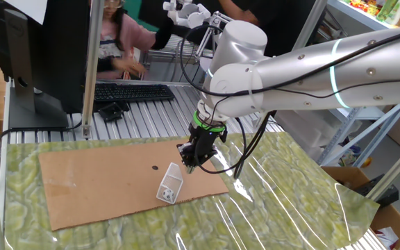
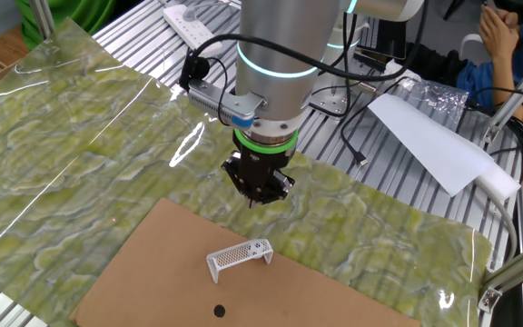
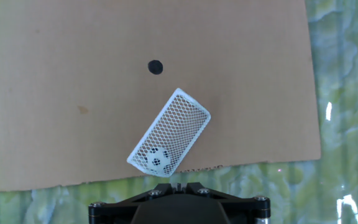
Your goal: Push the soccer ball into the goal
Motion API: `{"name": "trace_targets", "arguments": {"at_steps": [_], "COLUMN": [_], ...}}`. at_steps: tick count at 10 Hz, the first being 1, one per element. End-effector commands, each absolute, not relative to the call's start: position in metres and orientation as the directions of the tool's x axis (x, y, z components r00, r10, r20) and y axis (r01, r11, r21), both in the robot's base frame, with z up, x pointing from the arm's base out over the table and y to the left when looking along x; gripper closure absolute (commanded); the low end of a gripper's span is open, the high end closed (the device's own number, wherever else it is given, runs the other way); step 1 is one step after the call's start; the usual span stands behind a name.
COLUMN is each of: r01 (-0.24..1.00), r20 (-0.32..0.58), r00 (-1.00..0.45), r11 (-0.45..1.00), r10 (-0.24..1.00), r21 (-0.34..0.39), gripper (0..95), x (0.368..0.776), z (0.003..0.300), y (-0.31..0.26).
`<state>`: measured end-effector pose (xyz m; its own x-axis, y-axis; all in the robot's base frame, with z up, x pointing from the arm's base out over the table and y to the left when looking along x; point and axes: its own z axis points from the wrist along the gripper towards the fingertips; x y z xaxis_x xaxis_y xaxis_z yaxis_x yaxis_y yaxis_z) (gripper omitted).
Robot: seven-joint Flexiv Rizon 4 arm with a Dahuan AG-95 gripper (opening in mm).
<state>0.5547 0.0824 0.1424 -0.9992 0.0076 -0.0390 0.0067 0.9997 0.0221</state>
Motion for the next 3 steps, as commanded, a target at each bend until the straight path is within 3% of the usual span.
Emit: {"name": "trace_targets", "arguments": {"at_steps": [1, 3], "r01": [0.040, 0.056], "r20": [-0.040, -0.039], "r00": [-0.998, -0.998], "r11": [0.999, 0.998], "r10": [0.041, 0.056], "r21": [0.024, 0.021], "gripper": [95.0, 95.0], "x": [0.5543, 0.5541], "z": [0.1422, 0.1424], "y": [0.0822, 0.0826]}}
